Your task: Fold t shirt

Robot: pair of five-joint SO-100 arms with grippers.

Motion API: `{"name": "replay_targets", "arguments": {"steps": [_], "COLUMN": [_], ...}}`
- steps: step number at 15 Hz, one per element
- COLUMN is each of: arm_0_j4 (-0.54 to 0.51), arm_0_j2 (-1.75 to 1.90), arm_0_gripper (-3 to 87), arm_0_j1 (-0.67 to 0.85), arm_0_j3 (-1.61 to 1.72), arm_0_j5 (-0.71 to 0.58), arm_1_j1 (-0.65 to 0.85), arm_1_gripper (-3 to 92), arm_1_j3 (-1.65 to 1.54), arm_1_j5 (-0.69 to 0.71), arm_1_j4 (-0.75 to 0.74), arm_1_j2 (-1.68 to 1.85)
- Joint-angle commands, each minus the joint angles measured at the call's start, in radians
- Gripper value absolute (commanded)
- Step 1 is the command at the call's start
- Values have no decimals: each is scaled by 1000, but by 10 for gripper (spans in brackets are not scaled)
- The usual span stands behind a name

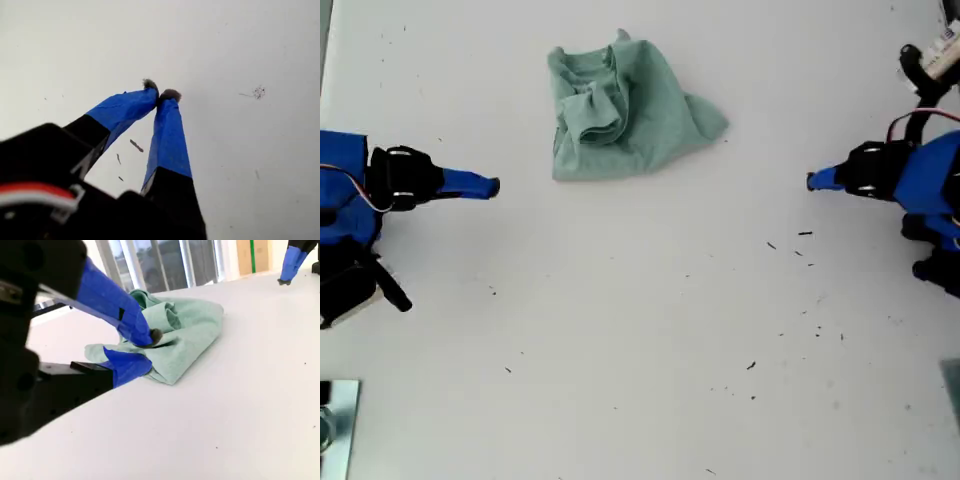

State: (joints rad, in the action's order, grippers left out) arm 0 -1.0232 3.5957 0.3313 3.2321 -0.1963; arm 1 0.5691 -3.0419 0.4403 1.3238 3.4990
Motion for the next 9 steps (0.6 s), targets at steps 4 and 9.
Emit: {"name": "replay_targets", "arguments": {"steps": [4, 9], "arm_0_j4": [-3, -3], "arm_0_j2": [8, 8], "arm_0_gripper": [46, 46], "arm_0_j1": [-58, -58], "arm_0_j3": [12, 12], "arm_0_j5": [14, 14], "arm_1_j1": [12, 12], "arm_1_gripper": [29, 29], "arm_1_j3": [-58, -58], "arm_1_j5": [318, 318], "arm_1_j4": [25, 25], "arm_1_j2": [6, 6]}}
